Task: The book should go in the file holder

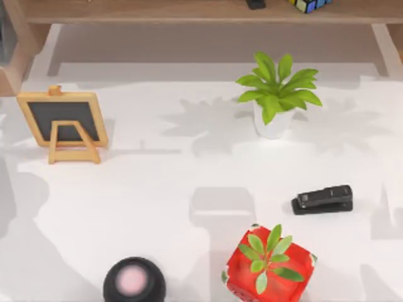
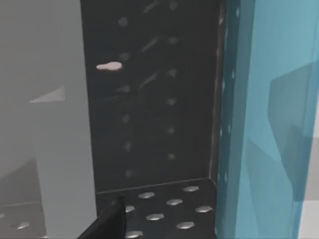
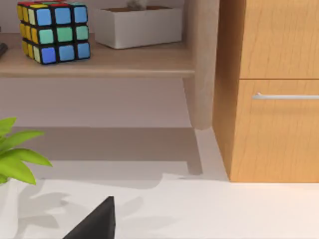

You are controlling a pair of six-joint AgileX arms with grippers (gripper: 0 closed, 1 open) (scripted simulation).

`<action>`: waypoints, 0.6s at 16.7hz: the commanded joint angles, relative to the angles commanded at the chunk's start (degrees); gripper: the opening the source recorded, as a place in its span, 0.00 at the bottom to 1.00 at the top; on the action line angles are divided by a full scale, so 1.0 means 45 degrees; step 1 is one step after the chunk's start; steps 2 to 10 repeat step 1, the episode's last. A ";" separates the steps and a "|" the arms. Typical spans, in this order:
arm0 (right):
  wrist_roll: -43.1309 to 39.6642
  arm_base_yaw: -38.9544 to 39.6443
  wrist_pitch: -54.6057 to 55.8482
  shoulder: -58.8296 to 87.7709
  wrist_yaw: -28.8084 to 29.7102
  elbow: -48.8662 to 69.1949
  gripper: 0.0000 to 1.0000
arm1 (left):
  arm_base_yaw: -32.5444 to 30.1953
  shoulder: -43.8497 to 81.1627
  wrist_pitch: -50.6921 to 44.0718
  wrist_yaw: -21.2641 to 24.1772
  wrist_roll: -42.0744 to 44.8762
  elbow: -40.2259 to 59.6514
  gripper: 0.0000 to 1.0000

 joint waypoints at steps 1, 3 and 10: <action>0.0000 0.0000 0.0000 0.0000 0.0000 0.0000 1.00 | 0.0000 0.0000 0.0000 0.0000 0.0000 0.0000 1.00; 0.0000 0.0000 0.0000 0.0000 0.0000 0.0000 1.00 | 0.0000 0.0000 0.0000 0.0000 0.0000 0.0000 1.00; 0.0000 0.0000 0.0000 0.0000 0.0000 0.0000 1.00 | 0.0000 0.0000 0.0000 0.0000 0.0000 0.0000 1.00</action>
